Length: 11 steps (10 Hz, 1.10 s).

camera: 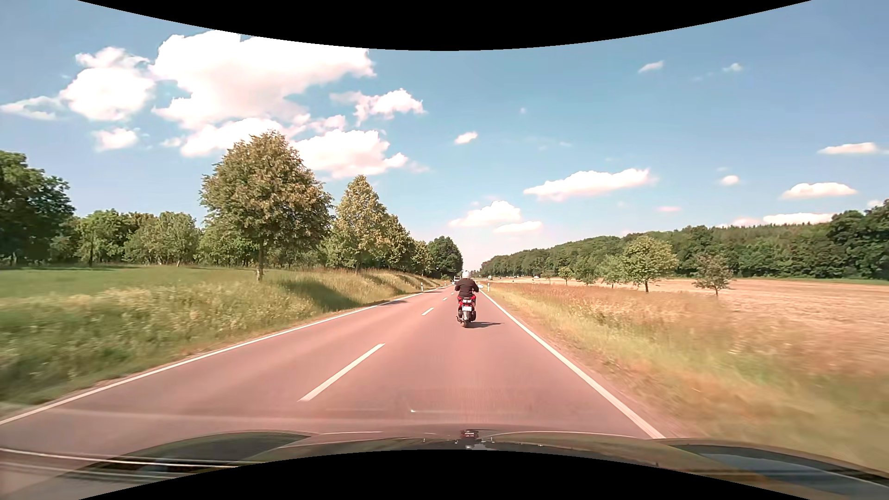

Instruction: Follow the waypoints while adhering to traffic rules and regulations

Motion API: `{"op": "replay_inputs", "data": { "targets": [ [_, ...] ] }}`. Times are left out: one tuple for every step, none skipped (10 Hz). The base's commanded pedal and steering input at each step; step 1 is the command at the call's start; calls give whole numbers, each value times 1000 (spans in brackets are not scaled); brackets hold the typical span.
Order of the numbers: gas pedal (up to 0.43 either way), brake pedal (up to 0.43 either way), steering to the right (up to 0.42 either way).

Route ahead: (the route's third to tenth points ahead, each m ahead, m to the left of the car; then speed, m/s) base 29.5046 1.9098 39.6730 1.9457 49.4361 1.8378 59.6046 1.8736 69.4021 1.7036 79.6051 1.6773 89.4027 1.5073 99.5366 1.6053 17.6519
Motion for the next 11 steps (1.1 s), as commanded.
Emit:
{"op": "replay_inputs", "data": {
  "targets": [
    [169, 12, 3],
    [169, 12, 2],
    [169, 12, 1],
    [157, 12, 1],
    [157, 12, 1],
    [157, 12, 1],
    [157, 12, 0],
    [157, 12, 1],
    [157, 12, 1],
    [157, 12, 0],
    [157, 12, 0]
  ]
}}
